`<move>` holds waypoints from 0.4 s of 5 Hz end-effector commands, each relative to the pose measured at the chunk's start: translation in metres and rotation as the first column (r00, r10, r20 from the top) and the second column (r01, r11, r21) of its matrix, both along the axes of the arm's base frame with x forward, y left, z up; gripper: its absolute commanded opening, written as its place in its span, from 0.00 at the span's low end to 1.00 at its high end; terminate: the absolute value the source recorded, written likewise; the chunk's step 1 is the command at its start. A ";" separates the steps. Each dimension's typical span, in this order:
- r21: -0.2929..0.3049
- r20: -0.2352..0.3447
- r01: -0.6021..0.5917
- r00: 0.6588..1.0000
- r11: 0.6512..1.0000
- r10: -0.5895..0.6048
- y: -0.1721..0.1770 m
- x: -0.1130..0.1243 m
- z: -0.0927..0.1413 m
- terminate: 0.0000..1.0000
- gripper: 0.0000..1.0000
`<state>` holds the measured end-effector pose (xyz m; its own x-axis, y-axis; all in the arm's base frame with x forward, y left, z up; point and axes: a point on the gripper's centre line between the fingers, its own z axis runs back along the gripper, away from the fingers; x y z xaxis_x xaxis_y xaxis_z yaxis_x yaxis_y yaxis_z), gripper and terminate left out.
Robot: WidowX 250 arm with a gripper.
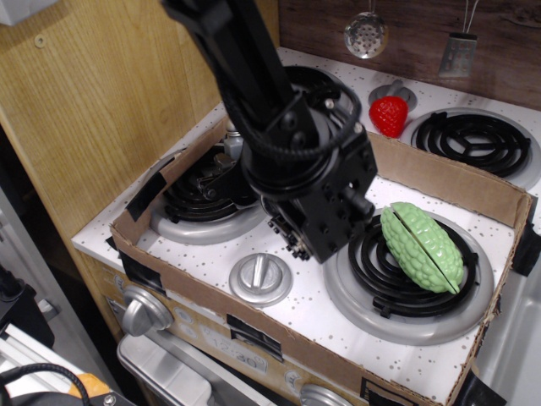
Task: Right pepper shaker
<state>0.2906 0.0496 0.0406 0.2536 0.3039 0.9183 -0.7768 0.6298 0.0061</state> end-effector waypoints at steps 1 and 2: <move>0.075 0.074 -0.020 0.997 0.997 0.014 0.006 -0.001 -0.002 0.00 0.00; 0.082 0.083 -0.040 0.996 0.996 0.033 0.012 -0.003 -0.006 0.00 0.00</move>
<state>0.2892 0.0637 0.0363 0.1719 0.2287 0.9582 -0.7954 0.6061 -0.0019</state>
